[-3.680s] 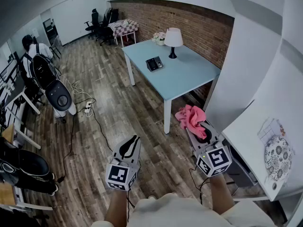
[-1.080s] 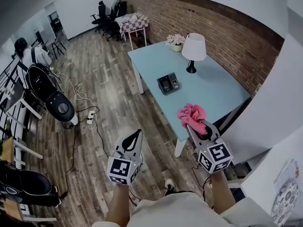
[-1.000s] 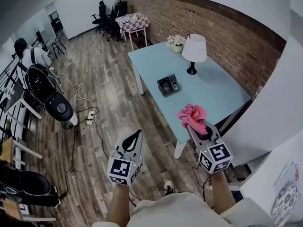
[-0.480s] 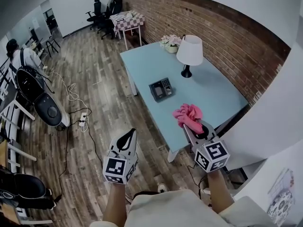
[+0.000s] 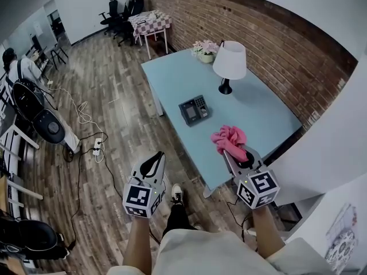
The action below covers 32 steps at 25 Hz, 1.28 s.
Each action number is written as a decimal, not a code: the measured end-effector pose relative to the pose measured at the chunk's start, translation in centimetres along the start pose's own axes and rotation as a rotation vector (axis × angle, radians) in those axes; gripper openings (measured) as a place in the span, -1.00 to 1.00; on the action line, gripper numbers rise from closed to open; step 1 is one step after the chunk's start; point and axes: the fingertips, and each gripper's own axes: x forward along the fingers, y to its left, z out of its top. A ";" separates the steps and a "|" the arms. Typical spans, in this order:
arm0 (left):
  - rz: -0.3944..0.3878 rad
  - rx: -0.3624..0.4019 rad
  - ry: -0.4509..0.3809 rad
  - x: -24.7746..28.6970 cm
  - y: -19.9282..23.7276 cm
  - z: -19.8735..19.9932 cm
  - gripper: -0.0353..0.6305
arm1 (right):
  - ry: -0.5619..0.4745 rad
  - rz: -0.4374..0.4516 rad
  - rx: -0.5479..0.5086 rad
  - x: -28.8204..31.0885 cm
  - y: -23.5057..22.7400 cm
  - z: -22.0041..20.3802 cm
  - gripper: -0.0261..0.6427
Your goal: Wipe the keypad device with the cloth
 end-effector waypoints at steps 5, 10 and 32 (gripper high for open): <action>-0.049 0.007 0.029 4.2 2.0 -1.4 -0.62 | 0.014 -0.035 0.008 3.3 -2.0 -0.4 -0.51; -0.100 0.083 0.061 9.2 4.8 -2.9 -0.55 | 0.030 -0.065 0.009 8.1 -3.6 -0.6 -0.51; -0.423 0.155 0.265 28.4 12.6 -12.1 -0.37 | 0.208 -0.178 0.071 24.6 -11.6 -6.1 -0.51</action>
